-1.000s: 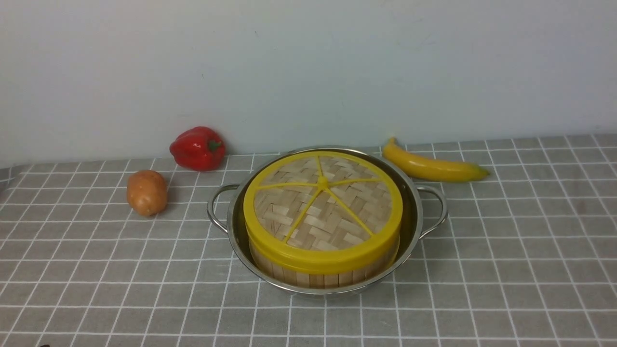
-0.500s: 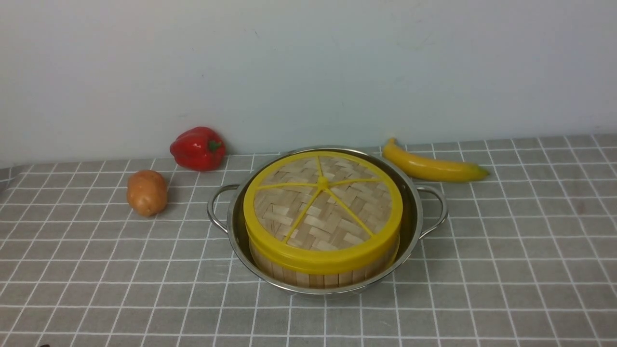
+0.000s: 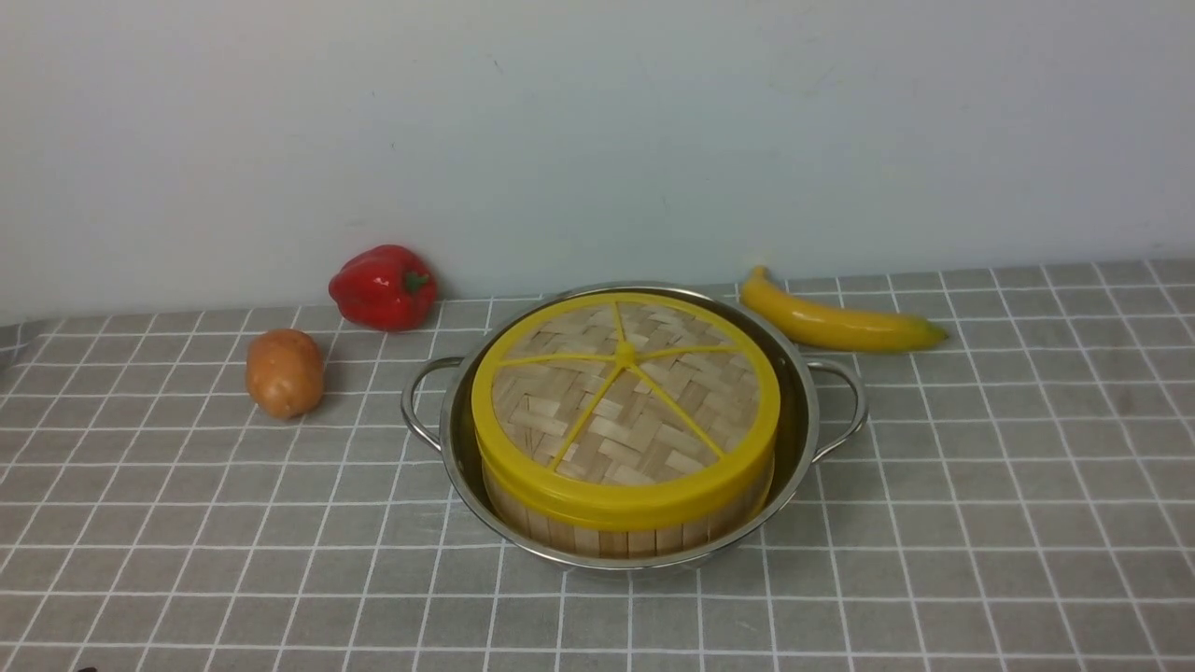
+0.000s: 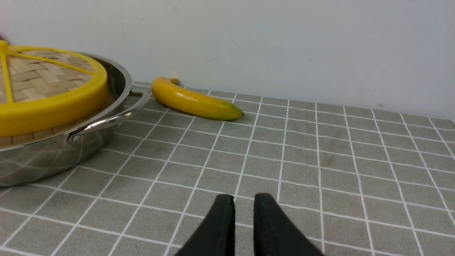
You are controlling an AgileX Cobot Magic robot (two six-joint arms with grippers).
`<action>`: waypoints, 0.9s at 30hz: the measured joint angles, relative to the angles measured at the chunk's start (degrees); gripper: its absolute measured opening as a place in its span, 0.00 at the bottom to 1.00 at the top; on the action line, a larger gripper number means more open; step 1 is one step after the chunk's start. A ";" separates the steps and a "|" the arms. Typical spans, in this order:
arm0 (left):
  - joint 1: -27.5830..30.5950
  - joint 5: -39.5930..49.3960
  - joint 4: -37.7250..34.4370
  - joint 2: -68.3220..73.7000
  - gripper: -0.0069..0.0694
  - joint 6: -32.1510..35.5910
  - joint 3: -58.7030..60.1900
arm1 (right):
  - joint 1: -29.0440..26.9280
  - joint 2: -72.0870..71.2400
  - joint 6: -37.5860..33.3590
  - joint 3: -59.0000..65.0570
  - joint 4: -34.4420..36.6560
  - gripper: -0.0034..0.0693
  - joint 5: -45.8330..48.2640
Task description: Place the steamer in the pot on the grey tablecloth, and put the lid on the steamer.
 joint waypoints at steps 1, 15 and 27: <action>0.00 0.00 0.00 0.00 0.74 0.00 0.00 | 0.00 0.00 0.00 0.00 0.00 0.21 0.00; -0.99 0.00 0.00 0.00 0.74 0.00 0.00 | 0.00 0.00 0.13 0.00 0.00 0.31 0.00; -0.99 0.00 0.00 0.00 0.74 0.00 0.00 | 0.00 0.00 0.13 0.00 0.00 0.37 0.00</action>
